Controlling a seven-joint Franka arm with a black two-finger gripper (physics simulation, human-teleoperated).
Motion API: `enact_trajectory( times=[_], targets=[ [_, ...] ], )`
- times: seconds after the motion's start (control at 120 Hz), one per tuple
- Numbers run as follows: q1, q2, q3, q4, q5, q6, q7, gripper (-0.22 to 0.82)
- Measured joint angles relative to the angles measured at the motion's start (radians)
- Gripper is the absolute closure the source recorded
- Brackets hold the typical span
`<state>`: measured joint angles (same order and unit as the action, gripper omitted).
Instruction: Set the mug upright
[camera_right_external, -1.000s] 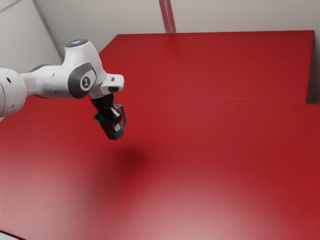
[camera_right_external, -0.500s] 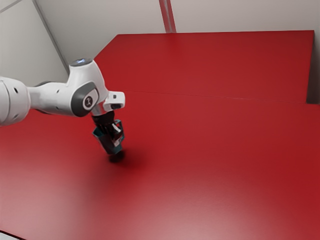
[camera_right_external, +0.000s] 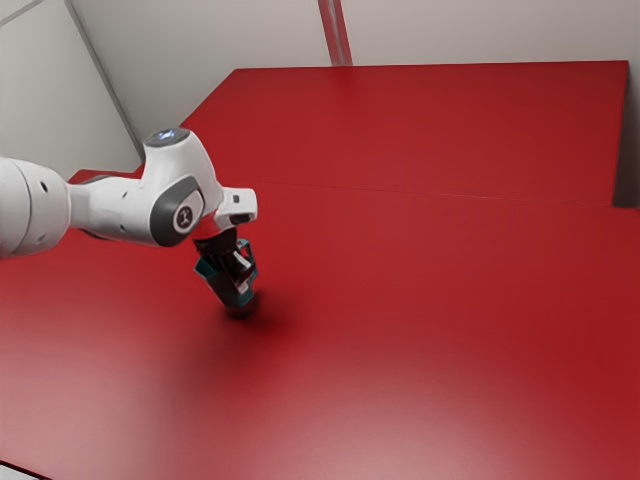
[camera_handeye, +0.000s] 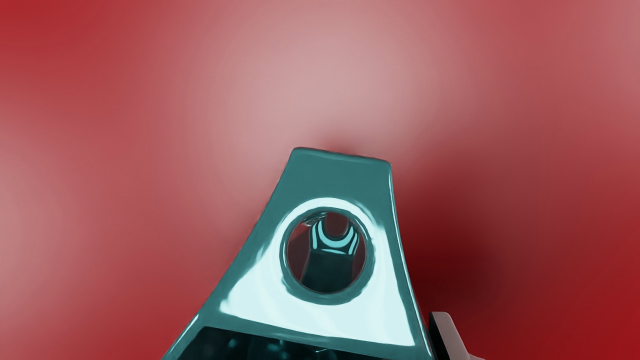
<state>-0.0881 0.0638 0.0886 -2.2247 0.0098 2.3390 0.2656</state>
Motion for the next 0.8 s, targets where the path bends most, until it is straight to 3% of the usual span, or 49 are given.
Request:
enact_trajectory(
  times=[0.4,0.8],
  targets=[
    [-0.01,0.011,0.0,-0.003,-0.007,0.026,-0.022,0.77],
    [-0.016,0.008,-0.001,0.001,-0.017,0.026,-0.007,0.47]
  ],
)
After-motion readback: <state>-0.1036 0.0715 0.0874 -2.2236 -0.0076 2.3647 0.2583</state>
